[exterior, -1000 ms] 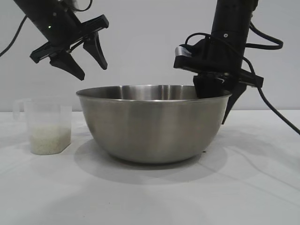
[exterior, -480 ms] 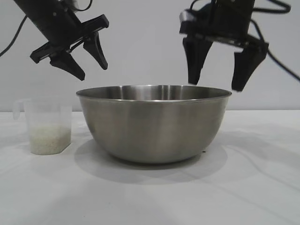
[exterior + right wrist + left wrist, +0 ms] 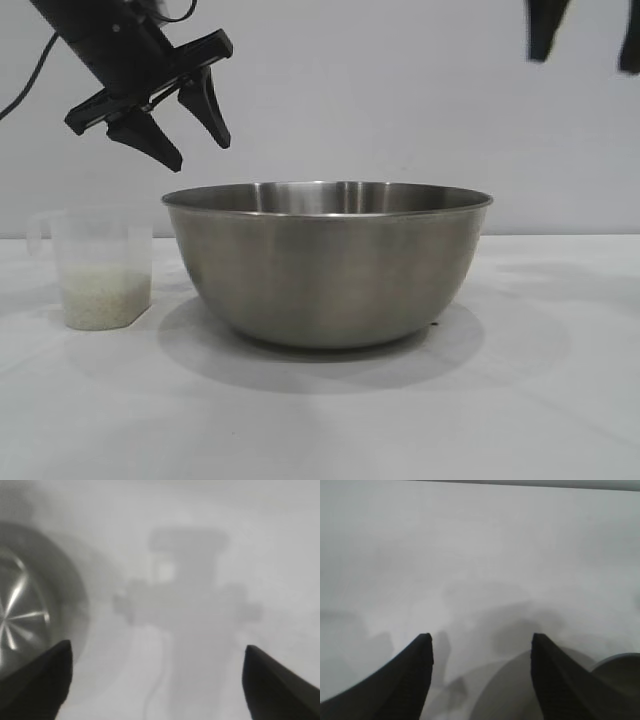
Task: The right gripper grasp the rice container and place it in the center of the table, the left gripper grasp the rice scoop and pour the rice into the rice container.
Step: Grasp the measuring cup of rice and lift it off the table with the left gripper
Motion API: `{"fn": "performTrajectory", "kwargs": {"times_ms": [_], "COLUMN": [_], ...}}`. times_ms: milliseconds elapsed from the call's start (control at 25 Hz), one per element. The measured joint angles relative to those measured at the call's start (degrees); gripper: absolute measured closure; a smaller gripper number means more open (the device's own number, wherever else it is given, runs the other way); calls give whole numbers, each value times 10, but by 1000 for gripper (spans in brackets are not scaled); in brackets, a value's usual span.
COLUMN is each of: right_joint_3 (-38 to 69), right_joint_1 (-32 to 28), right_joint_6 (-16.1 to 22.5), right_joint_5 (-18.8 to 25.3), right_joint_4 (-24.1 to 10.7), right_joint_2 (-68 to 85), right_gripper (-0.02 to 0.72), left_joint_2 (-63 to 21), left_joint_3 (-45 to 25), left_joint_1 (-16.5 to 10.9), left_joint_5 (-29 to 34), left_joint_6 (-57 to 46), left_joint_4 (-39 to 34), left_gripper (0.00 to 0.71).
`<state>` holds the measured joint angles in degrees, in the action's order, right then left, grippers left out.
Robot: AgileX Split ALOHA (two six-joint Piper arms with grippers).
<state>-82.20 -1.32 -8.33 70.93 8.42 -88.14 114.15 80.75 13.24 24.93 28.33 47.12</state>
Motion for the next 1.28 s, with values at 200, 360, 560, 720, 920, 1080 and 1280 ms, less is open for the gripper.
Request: {"fn": "performTrajectory", "kwargs": {"times_ms": [200, 360, 560, 720, 920, 1080, 1280], "right_joint_3": [108, 185, 278, 361, 456, 514, 542], "right_joint_1": [-6, -6, -6, -6, -6, -6, -6], "right_joint_6": [0, 0, 0, 0, 0, 0, 1], "right_joint_5": [3, 4, 8, 10, -5, -37, -53], "right_joint_4": [-1, -12, -16, -15, -15, -14, -13], "right_joint_2": [136, 249, 409, 524, 634, 706, 784], "right_gripper": [170, 170, 170, 170, 170, 170, 170], "left_joint_2": [0, 0, 0, 0, 0, 0, 0], "left_joint_3": [0, 0, 0, 0, 0, 0, 0], "left_joint_1": [0, 0, 0, 0, 0, 0, 0], "left_joint_5": [2, 3, 3, 3, 5, 5, 6], "left_joint_6": [0, -1, -1, -1, -1, -1, -1], "left_joint_4": [0, 0, 0, -1, -7, -10, -13], "left_gripper": [331, 331, 331, 331, 331, 331, 331]}}
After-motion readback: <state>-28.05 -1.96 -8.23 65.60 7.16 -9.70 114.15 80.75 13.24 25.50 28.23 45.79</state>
